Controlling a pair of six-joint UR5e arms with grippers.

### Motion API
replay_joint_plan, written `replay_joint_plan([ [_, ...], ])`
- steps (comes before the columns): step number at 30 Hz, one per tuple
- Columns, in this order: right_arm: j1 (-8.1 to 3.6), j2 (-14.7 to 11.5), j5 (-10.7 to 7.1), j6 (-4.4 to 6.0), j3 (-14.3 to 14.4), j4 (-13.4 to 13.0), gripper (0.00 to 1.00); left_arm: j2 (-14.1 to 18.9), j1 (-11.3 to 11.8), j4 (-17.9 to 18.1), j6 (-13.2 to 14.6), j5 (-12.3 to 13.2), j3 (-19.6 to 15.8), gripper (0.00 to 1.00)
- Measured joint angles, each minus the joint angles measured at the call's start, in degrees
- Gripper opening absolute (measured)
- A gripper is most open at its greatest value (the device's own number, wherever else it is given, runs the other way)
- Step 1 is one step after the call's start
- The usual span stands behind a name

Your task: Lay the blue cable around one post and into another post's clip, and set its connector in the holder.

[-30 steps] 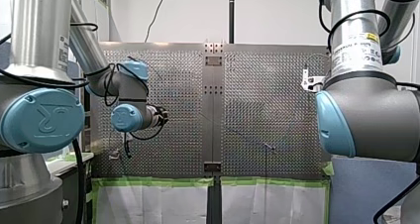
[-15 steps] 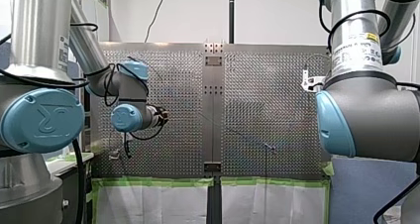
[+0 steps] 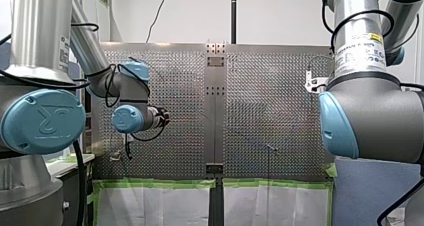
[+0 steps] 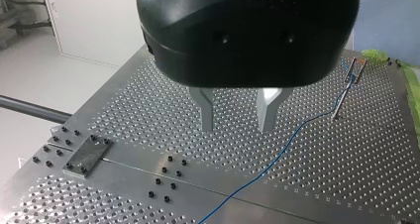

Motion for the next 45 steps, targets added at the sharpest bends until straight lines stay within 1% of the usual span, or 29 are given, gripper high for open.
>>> replay_joint_plan([
  [10,0.41,0.0,0.11,-0.02,0.0,-0.4,0.94,0.0,0.2,0.1,0.0,0.1,0.0,1.0],
  [11,0.44,0.0,0.11,-0.04,0.0,-0.4,0.96,0.0,0.3,0.1,0.0,0.1,0.0,1.0],
  [15,0.48,0.0,0.14,-0.1,0.0,-0.4,0.96,0.0,0.3,0.0,0.0,0.1,0.0,1.0],
  [16,0.49,0.0,0.18,-0.1,0.0,-0.3,0.99,0.0,0.3,0.0,0.0,0.0,0.0,1.0],
  [24,0.52,0.0,0.75,-0.25,0.0,0.0,0.99,0.0,0.3,0.0,0.0,0.0,-0.1,1.0],
  [45,0.55,0.0,1.04,-0.21,0.0,0.1,0.99,0.0,0.3,0.0,0.0,0.0,-0.1,1.0],
])
